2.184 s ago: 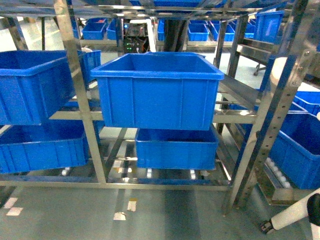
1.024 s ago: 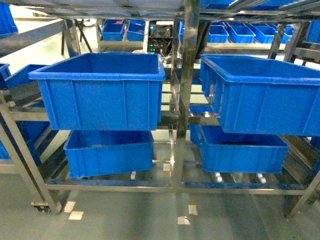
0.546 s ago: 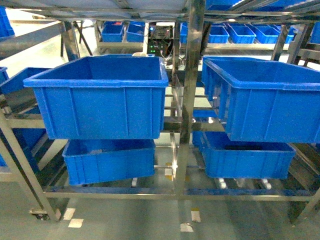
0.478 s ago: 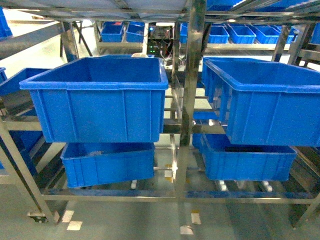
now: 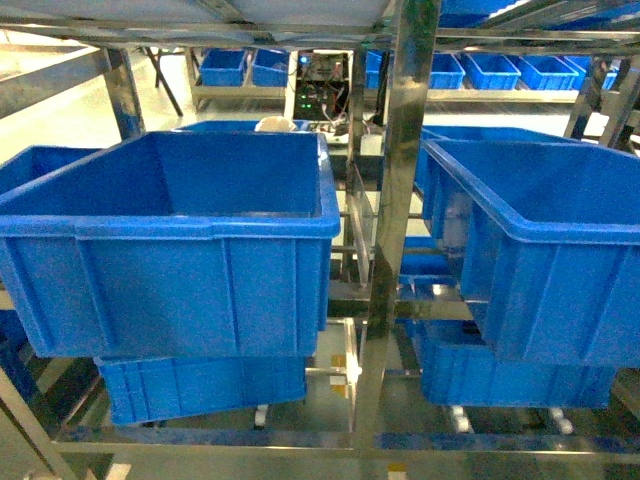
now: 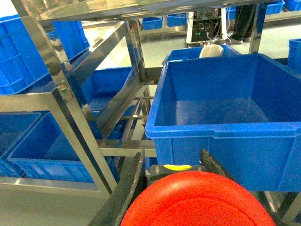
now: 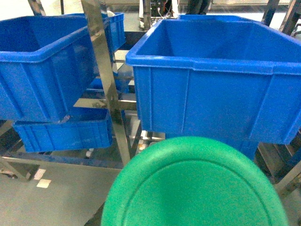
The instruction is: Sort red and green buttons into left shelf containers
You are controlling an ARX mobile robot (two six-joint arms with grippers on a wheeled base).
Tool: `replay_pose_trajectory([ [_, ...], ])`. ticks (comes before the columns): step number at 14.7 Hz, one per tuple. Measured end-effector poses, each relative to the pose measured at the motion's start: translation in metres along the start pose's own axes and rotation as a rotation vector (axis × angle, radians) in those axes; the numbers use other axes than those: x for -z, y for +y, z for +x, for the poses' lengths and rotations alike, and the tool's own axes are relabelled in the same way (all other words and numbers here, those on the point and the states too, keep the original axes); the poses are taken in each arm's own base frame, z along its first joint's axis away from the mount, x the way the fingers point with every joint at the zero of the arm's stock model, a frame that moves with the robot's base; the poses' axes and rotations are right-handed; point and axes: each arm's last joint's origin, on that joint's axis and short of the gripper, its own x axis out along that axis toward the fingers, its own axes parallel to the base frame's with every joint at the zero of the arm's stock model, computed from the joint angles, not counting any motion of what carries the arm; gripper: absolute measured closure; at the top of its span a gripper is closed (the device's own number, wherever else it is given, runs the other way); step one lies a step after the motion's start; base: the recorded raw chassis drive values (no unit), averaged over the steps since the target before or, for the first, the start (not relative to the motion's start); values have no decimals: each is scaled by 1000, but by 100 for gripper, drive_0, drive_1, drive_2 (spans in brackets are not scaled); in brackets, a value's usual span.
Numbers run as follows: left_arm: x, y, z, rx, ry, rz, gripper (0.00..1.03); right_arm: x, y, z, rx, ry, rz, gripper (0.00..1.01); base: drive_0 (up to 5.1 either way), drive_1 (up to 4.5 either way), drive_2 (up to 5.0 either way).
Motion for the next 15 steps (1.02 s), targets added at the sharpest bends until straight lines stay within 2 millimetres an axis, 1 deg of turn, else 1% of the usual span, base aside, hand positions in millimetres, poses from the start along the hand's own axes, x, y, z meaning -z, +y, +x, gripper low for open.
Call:
replay_pose_trajectory([
  [15,0,0,0,0,2,3,76,0,0,0,1,-2,-1,75,-5,385,-395],
])
